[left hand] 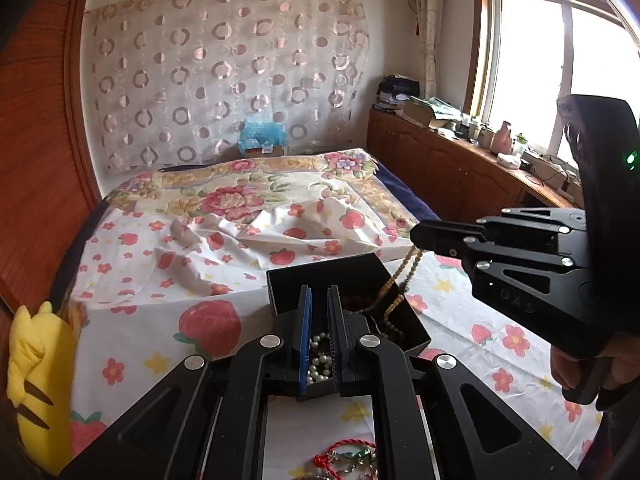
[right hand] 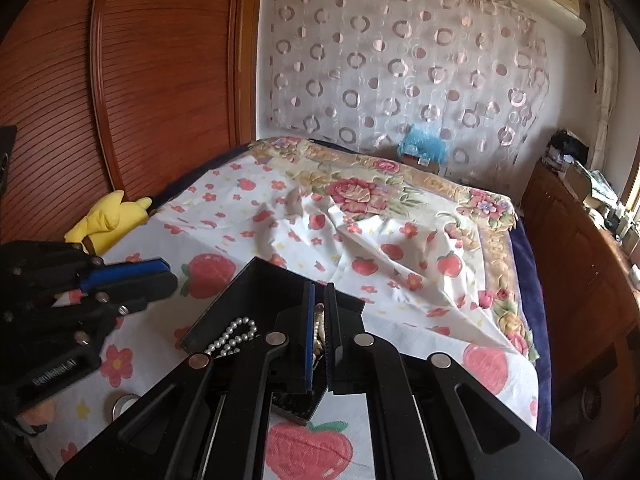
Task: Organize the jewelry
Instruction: 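Lower both held strands into the black box and open both tools, then move the left tool to the silver bangle and close its fingers on it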
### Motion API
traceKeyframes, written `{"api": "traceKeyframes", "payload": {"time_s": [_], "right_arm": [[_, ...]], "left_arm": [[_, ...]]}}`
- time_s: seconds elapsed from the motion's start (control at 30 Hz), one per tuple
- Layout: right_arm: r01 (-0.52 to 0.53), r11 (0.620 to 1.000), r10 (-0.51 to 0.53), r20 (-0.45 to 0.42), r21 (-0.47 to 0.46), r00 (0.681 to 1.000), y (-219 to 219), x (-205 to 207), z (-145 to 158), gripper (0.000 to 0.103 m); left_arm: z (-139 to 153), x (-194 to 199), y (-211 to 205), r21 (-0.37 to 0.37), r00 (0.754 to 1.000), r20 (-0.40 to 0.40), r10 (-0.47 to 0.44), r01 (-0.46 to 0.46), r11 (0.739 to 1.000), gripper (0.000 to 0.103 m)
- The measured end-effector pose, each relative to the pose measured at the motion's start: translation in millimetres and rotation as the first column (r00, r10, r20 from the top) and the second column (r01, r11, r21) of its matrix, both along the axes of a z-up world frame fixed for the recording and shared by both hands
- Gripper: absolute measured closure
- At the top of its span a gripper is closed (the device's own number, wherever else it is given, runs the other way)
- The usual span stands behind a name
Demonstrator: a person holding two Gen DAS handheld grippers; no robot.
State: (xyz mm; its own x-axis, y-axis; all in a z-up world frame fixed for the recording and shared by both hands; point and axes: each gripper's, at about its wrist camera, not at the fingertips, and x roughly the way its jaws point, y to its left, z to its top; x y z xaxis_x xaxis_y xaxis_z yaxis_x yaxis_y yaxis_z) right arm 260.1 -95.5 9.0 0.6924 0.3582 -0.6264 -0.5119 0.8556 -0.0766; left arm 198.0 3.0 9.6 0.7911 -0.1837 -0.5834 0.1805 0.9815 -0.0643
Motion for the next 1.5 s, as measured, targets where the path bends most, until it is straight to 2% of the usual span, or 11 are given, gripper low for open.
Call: {"api": "traceKeyframes", "payload": {"time_s": [0.1,0.17,0.2,0.33,0.47,0.6,0.93,1.1,1.2,1.37,1.5], "right_arm": [[-0.002,1.0,0.002,-0.009,0.01,1.0,0.7,-0.7,-2.6,0.096],[0.001,1.0,-0.001,-0.005,0.012,1.0,0.8,-2.7,-3.6,0.075],[0.002,1.0,-0.002,-0.001,0.018,1.0,0.4,-3.2,-3.7,0.072],[-0.007,0.999,0.007,0.002,0.035,1.0,-3.6,-8.4,-2.6,0.071],[-0.022,0.999,0.022,0.003,0.047,1.0,-11.1,-24.9,-7.8,0.071],[-0.052,0.998,0.053,-0.026,0.033,0.998,-19.1,-50.5,-25.7,0.071],[-0.096,0.995,0.1,-0.113,0.039,0.989,-25.3,-103.0,-71.8,0.07],[-0.115,0.993,0.115,-0.162,0.009,0.98,-23.9,-118.9,-94.8,0.062],[-0.123,0.992,0.12,-0.177,-0.007,0.977,-23.1,-128.9,-106.5,0.054],[-0.136,0.991,0.132,-0.189,-0.005,0.973,-21.6,-138.9,-112.8,0.027],[-0.163,0.987,0.161,-0.198,0.006,0.967,-16.9,-146.3,-114.7,0.018]], "left_arm": [[-1.8,-2.9,1.7,0.006,1.0,-0.003,0.006,-0.006,1.0,0.095],[-4.5,-7.4,2.3,0.021,1.0,-0.005,0.008,-0.008,1.0,0.094],[-5.7,-9.8,2.4,0.03,1.0,-0.007,0.007,-0.007,1.0,0.094],[-8.8,-19.6,4.2,0.041,1.0,-0.003,0.0,0.0,0.999,0.079],[-12.8,-31.6,11.0,0.044,1.0,-0.003,0.001,-0.001,0.999,0.077],[-18.8,-42.8,19.6,0.039,1.0,-0.011,0.001,-0.001,0.999,0.063],[-46.1,-62.1,27.6,0.041,0.998,-0.066,-0.005,0.008,0.999,0.055],[-67.9,-74.4,27.5,0.063,0.994,-0.105,-0.018,0.024,0.998,0.048],[-79.3,-79.5,26.8,0.084,0.992,-0.126,-0.019,0.029,0.996,0.04],[-91.1,-83.6,30.0,0.094,0.987,-0.158,-0.022,0.037,0.995,0.023],[-97.8,-88.4,26.5,0.117,0.985,-0.169,-0.043,0.064,0.991,0.013]]}}
